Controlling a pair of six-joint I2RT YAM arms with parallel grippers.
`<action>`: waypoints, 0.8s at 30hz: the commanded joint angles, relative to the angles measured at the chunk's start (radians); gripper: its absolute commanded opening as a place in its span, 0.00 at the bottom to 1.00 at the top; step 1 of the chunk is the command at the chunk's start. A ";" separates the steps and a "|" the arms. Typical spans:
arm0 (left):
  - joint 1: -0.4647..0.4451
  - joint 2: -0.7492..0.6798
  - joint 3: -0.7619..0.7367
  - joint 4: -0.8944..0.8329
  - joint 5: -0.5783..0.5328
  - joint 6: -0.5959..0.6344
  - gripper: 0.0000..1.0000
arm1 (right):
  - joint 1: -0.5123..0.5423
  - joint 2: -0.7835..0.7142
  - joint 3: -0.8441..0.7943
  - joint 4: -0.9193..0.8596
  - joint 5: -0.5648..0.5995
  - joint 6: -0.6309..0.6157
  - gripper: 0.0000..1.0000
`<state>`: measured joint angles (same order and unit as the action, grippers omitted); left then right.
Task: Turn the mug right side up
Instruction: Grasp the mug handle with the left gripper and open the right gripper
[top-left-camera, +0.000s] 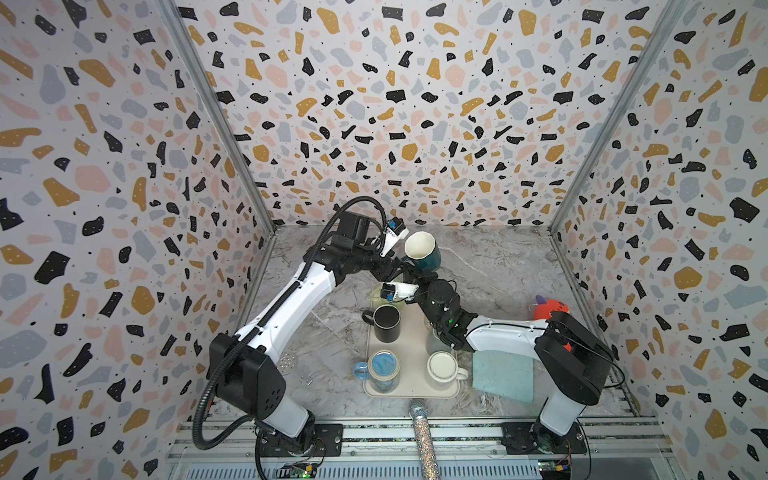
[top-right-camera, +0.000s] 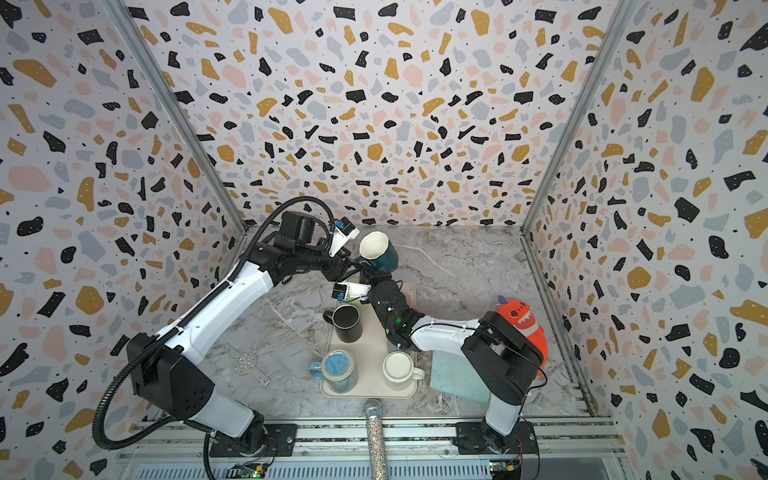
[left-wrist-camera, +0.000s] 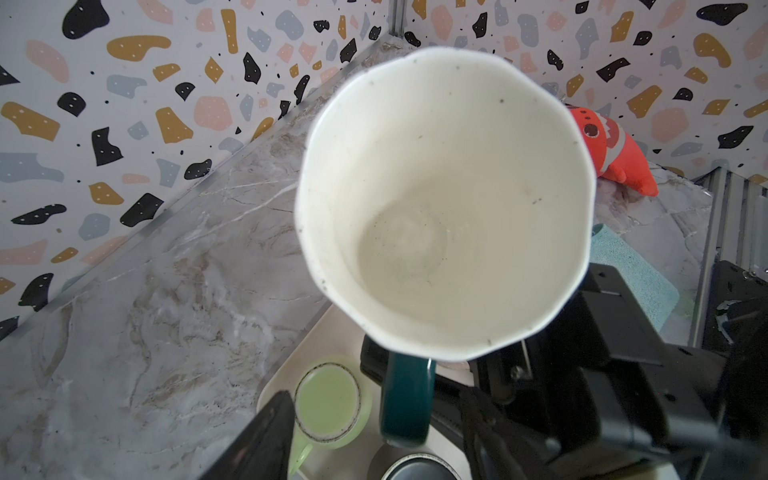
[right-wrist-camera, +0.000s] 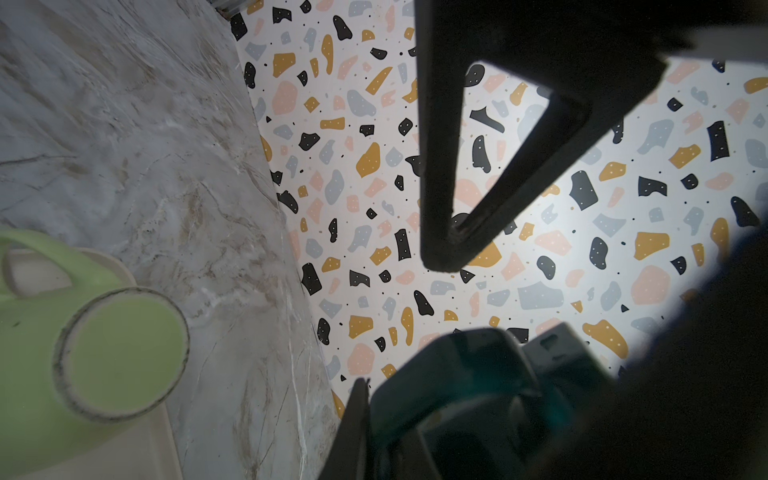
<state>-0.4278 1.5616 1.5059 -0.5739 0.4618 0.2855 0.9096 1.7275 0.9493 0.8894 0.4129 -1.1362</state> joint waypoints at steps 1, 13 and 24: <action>-0.005 0.015 0.034 -0.010 0.009 0.021 0.63 | 0.007 -0.032 0.055 0.136 0.000 -0.022 0.00; -0.007 0.031 0.045 -0.039 0.028 0.037 0.44 | 0.012 -0.030 0.046 0.172 -0.005 -0.029 0.00; -0.007 0.056 0.072 -0.076 0.036 0.041 0.08 | 0.012 -0.024 0.046 0.198 -0.010 -0.034 0.00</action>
<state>-0.4347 1.6028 1.5433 -0.6151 0.5022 0.3298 0.9188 1.7351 0.9493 0.9352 0.3962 -1.1580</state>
